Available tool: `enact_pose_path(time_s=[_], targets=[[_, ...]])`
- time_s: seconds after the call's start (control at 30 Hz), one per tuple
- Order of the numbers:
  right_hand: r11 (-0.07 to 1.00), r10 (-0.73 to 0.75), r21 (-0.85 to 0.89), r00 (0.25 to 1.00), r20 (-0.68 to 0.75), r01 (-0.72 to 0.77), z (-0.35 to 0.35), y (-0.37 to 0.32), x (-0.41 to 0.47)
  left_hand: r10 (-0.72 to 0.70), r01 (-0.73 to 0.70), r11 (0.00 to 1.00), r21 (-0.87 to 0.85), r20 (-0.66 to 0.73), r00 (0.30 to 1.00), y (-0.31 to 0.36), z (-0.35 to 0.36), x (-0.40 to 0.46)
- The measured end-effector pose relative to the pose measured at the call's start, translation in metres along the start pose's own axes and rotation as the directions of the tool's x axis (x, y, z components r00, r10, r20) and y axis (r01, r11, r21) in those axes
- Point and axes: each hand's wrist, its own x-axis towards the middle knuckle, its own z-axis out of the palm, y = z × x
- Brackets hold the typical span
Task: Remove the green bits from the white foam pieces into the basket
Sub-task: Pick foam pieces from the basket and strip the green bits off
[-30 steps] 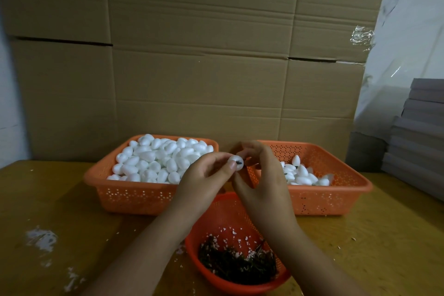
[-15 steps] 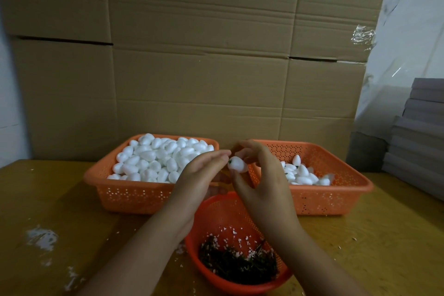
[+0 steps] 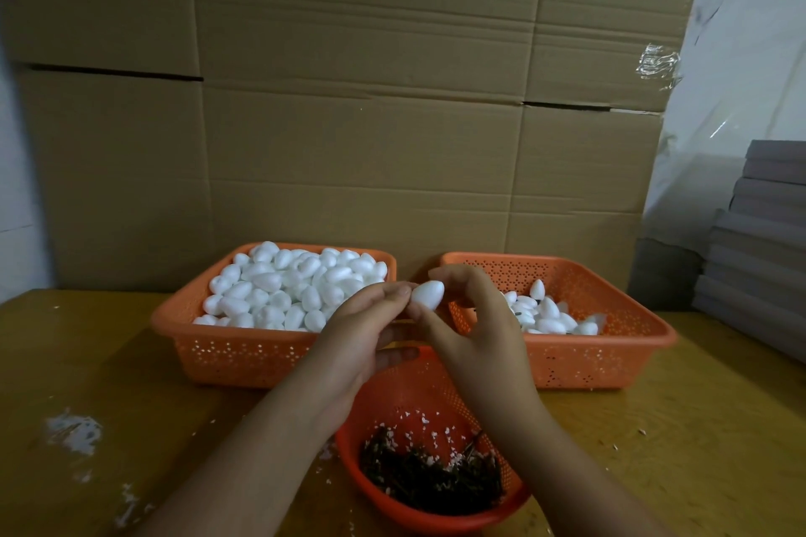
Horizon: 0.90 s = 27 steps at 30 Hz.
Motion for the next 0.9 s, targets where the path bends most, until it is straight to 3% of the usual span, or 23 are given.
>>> enact_pose_path(time_s=[0.43, 0.53, 0.63, 0.73, 0.83, 0.9], targets=[[1.000, -0.008, 0.011, 0.999, 0.040, 0.008, -0.001, -0.002, 0.001, -0.003, 0.006, 0.988, 0.157, -0.019, 1.000, 0.004, 0.002, -0.002], [0.996, 0.072, 0.055, 0.997, -0.014, -0.071, -0.004, 0.000, 0.003, 0.073, -0.066, 0.967, 0.247, -0.019, 0.997, 0.008, 0.001, -0.004], [0.992, 0.127, -0.012, 0.989, -0.075, -0.128, -0.012, 0.006, 0.008, 0.205, -0.163, 0.909, 0.384, -0.071, 0.976, 0.015, -0.002, -0.003], [0.977, 0.133, -0.151, 0.984, -0.121, -0.151, -0.024, 0.014, 0.014, 0.363, -0.215, 0.797, 0.564, -0.162, 0.918, 0.018, -0.012, -0.001], [0.936, 0.158, -0.290, 0.974, -0.163, -0.201, -0.036, 0.027, 0.019, 0.501, -0.143, 0.543, 0.827, -0.183, 0.846, 0.020, -0.028, 0.001], [0.903, 0.198, -0.349, 0.963, -0.183, -0.252, -0.044, 0.036, 0.021, 0.499, -0.065, 0.419, 0.906, -0.170, 0.850, 0.020, -0.040, 0.004]])
